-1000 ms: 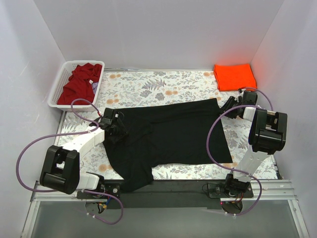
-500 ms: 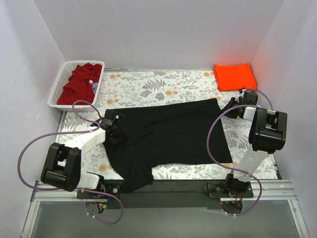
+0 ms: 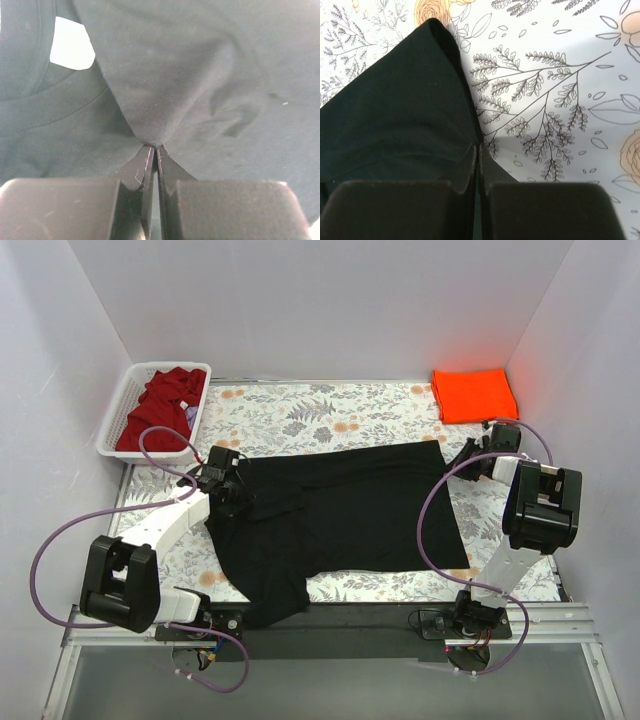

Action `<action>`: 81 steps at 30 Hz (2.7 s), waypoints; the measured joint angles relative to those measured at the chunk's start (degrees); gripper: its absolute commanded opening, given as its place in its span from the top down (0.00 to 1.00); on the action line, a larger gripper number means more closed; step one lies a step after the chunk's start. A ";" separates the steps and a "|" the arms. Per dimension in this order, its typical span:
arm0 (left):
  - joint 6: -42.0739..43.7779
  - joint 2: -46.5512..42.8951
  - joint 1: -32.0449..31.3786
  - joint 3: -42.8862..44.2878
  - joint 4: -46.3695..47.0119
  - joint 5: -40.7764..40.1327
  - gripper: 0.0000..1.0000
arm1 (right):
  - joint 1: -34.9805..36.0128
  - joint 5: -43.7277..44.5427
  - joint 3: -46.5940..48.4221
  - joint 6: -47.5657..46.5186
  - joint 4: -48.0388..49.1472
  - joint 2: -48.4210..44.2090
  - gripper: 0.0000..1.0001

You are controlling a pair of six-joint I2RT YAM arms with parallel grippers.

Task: Fold and stack the t-shirts
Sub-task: Fold the tshirt

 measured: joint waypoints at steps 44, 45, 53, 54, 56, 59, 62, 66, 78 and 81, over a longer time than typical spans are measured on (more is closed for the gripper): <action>4.17 -2.14 3.34 4.90 -7.19 -2.34 1.00 | 0.24 0.92 2.40 -2.69 -11.82 -2.80 0.93; 4.28 -2.01 3.34 4.57 -6.97 -2.34 0.99 | 0.24 0.92 2.40 -2.71 -11.85 -2.58 0.90; 4.98 -1.77 3.78 4.09 -6.32 -2.91 0.59 | 0.39 2.45 2.40 -3.06 -12.07 -2.95 0.60; 5.07 -2.05 4.02 4.11 -6.25 -3.17 0.55 | 0.39 2.58 2.40 -3.13 -12.02 -3.52 0.59; 5.03 -3.08 4.68 4.20 -6.12 -3.72 0.48 | 0.39 2.54 2.40 -3.06 -11.89 -5.09 0.57; 4.85 -4.96 5.51 4.81 -5.27 -4.44 0.48 | 0.42 0.76 2.40 -2.84 -10.25 -7.28 0.57; 4.63 -6.03 6.47 5.73 -3.04 -4.83 0.58 | 0.76 -2.58 2.49 -2.19 -6.78 -7.63 0.57; 3.63 -3.21 8.50 6.29 2.29 -5.27 0.81 | 2.47 -7.41 3.15 -0.09 -1.49 -5.05 0.57; 3.37 22.97 12.39 14.67 14.56 -8.57 0.97 | 4.46 -13.68 5.60 6.36 11.93 10.36 0.59; 3.82 28.35 12.81 17.29 16.02 -9.18 0.97 | 3.96 -14.25 7.54 7.82 13.97 12.59 0.59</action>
